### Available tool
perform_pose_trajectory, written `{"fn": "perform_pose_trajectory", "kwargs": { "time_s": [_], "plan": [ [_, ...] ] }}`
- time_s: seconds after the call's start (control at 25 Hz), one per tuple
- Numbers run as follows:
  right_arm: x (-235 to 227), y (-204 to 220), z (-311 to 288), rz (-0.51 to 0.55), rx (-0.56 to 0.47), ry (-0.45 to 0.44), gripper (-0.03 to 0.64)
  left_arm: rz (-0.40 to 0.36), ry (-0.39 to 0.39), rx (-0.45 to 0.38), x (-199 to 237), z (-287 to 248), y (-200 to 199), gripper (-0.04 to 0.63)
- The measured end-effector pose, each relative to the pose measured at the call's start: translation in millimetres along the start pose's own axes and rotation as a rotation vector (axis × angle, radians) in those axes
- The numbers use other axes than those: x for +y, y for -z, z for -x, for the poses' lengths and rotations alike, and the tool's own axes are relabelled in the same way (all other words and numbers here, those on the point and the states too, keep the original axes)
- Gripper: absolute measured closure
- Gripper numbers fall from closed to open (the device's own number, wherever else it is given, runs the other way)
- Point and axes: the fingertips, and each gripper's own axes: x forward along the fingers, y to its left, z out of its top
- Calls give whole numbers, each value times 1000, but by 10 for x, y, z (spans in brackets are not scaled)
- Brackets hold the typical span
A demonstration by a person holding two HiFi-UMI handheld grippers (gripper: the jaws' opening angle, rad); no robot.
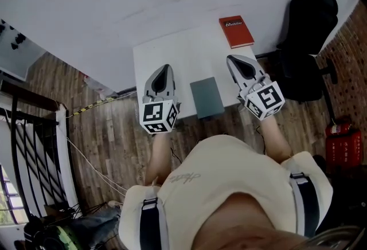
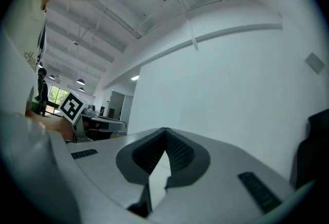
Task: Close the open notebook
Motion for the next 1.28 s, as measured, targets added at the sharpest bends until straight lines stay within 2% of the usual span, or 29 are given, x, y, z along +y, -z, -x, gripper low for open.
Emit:
{"fn": "perform_pose_trajectory", "kwargs": {
  "time_s": [0.16,1.04,1.28],
  "plan": [
    [65,42,11,26,28,-21,611,13,-10,2,-9,44,23,578],
    [59,218,37,26,86,-25,611,42,-31,21,2,76,200,578],
    [-2,486,91,-22,141,-10,611,41,0,50,-32,50,300,578]
  ]
}}
